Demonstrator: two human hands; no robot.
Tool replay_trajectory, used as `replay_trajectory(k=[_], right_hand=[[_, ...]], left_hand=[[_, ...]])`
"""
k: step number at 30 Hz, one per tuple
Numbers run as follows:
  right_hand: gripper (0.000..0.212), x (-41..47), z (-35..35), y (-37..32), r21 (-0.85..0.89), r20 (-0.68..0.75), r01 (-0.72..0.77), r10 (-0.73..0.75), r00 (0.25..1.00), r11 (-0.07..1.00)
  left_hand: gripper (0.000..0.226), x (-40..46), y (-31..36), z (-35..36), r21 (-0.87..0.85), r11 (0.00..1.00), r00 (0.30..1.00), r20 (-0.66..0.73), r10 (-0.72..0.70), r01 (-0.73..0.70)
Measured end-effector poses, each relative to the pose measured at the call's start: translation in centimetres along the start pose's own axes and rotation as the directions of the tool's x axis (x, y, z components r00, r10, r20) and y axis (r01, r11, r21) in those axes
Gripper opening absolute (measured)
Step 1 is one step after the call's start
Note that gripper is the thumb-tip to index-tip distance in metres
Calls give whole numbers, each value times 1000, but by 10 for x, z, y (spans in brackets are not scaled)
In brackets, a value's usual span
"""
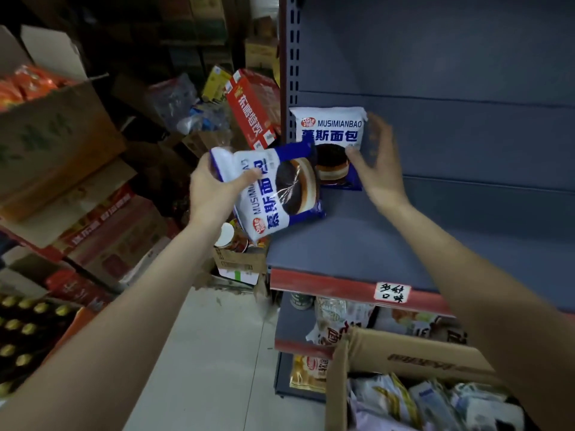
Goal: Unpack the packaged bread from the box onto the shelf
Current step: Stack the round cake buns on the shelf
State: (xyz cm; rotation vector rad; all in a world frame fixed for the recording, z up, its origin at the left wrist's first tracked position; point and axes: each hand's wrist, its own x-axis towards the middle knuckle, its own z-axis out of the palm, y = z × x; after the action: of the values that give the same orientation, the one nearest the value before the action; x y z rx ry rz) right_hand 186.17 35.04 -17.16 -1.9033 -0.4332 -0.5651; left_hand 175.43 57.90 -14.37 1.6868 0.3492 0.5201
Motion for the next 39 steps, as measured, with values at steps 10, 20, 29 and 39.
replay_trajectory(k=[10, 20, 29, 39], right_hand=[[92, 17, -18, -28, -281, 404, 36, 84, 911, 959], [91, -9, 32, 14, 33, 8, -357, 357, 934, 934], [51, -72, -19, -23, -186, -31, -76, 72, 997, 980], [27, -280, -161, -44, -473, 96, -46, 104, 990, 880]], left_hand=[[64, 55, 62, 78, 456, 712, 810, 517, 277, -534], [74, 45, 6, 93, 650, 575, 856, 479, 196, -496], [46, -14, 1, 90, 565, 604, 826, 344, 446, -562], [15, -229, -40, 72, 186, 943, 877, 451, 168, -277]])
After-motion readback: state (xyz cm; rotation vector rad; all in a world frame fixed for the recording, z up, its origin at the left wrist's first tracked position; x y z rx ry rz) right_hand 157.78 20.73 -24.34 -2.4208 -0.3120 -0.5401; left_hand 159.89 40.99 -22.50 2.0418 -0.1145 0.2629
